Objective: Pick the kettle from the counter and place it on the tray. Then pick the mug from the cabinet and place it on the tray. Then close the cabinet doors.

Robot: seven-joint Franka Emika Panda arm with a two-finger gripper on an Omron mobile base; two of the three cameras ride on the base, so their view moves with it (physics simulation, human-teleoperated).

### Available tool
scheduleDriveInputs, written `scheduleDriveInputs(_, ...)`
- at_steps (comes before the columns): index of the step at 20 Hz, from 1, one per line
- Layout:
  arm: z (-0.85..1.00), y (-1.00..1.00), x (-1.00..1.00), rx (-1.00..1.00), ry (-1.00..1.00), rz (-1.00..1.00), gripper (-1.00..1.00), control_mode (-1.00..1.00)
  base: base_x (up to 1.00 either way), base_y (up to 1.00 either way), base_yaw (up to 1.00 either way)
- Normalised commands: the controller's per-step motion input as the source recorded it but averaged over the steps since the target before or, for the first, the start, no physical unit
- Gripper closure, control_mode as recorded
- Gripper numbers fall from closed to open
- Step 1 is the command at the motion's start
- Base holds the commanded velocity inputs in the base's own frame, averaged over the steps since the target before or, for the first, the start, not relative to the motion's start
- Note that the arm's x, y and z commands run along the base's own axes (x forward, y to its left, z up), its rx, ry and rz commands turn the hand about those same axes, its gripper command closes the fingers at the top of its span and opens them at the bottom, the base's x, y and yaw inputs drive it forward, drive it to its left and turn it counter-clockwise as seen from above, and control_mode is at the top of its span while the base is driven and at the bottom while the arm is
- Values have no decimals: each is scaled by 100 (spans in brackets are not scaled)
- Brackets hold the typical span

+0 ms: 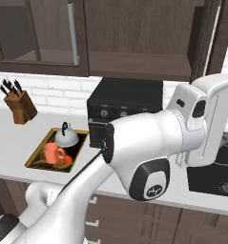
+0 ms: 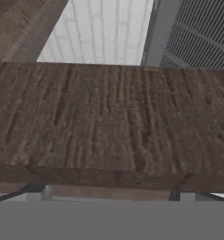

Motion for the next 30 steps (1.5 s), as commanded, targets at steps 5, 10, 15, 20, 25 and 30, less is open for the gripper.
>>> scheduleDriveInputs(5, 0, 42, 30, 0, 10, 17, -100, -100, 0, 0, 0)
scheduleDriveInputs(10, 0, 50, 29, 0, 8, 20, -100, -100, 0, 0, 0)
scheduleDriveInputs(15, 0, 53, 42, 0, 3, 23, -100, -100, 0, 0, 0)
scheduleDriveInputs(20, 0, 61, 48, -1, 0, 24, -100, -100, 0, 0, 0)
scheduleDriveInputs(25, -2, 68, 41, -6, 0, 21, -100, -100, 0, 0, 0)
scheduleDriveInputs(30, -1, 71, 49, -8, 1, 19, -100, -100, 0, 0, 0)
